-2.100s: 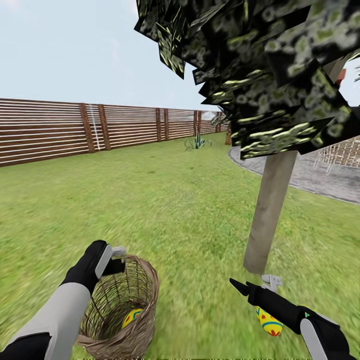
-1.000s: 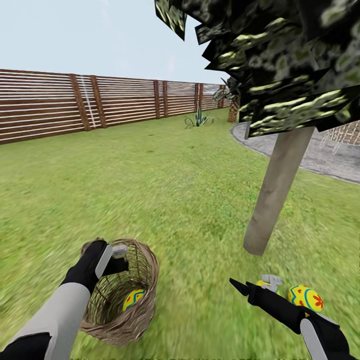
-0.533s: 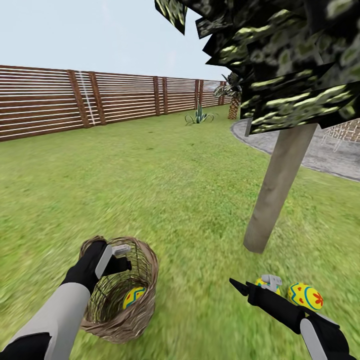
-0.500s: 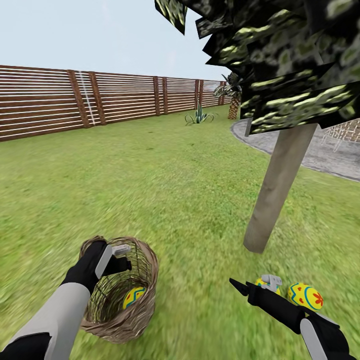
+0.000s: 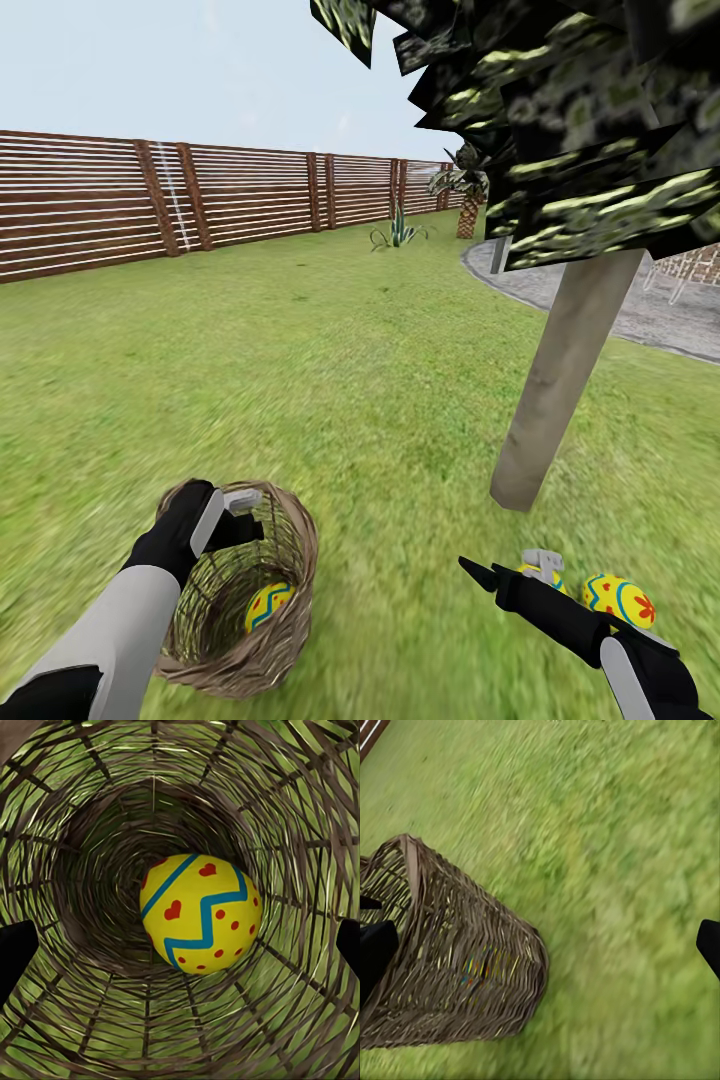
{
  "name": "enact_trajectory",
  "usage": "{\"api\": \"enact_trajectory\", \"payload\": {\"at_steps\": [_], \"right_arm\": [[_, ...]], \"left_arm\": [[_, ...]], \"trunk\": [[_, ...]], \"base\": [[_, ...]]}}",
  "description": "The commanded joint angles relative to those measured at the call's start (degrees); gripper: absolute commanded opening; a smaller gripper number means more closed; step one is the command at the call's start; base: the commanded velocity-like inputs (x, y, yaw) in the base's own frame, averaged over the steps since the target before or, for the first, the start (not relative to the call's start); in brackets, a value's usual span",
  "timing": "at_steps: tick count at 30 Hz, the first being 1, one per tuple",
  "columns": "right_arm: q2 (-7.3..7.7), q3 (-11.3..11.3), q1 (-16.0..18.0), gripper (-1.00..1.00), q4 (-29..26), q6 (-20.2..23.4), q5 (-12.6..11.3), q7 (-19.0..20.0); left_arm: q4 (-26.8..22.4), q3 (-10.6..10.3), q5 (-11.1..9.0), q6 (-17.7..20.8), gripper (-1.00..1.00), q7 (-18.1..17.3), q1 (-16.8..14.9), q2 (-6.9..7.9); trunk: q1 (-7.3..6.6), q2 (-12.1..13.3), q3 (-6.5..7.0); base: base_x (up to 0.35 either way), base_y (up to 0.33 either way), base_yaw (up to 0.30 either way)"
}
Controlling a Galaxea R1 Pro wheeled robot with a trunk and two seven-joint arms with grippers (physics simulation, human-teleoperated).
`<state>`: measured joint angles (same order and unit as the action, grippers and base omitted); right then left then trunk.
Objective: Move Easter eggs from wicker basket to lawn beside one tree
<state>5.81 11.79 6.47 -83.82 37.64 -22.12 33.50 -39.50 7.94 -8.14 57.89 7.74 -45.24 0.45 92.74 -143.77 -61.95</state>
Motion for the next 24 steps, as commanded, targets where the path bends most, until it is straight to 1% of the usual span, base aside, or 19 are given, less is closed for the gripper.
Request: {"api": "enact_trajectory", "payload": {"at_steps": [1,21,24], "right_arm": [[0.0,0.07,0.03,1.0,-0.03,0.42,-0.29,0.07],[0.0,0.07,0.03,1.0,-0.03,0.42,-0.29,0.07],[0.01,0.07,0.03,1.0,-0.03,0.42,-0.29,0.07]], "left_arm": [[-0.05,0.06,-0.6,0.2,1.0,0.53,-0.02,-0.01],[-0.08,-0.03,-0.71,0.12,1.0,0.53,-0.02,-0.01],[-0.12,-0.03,-0.75,0.07,1.0,0.48,-0.02,-0.01]], "trunk": [[-0.01,-0.02,-0.05],[-0.01,-0.02,-0.05],[0.07,-0.06,-0.72]], "base": [[0.015,0.003,0.0],[0.011,0.0,0.0],[0.0,0.0,0.0]]}}
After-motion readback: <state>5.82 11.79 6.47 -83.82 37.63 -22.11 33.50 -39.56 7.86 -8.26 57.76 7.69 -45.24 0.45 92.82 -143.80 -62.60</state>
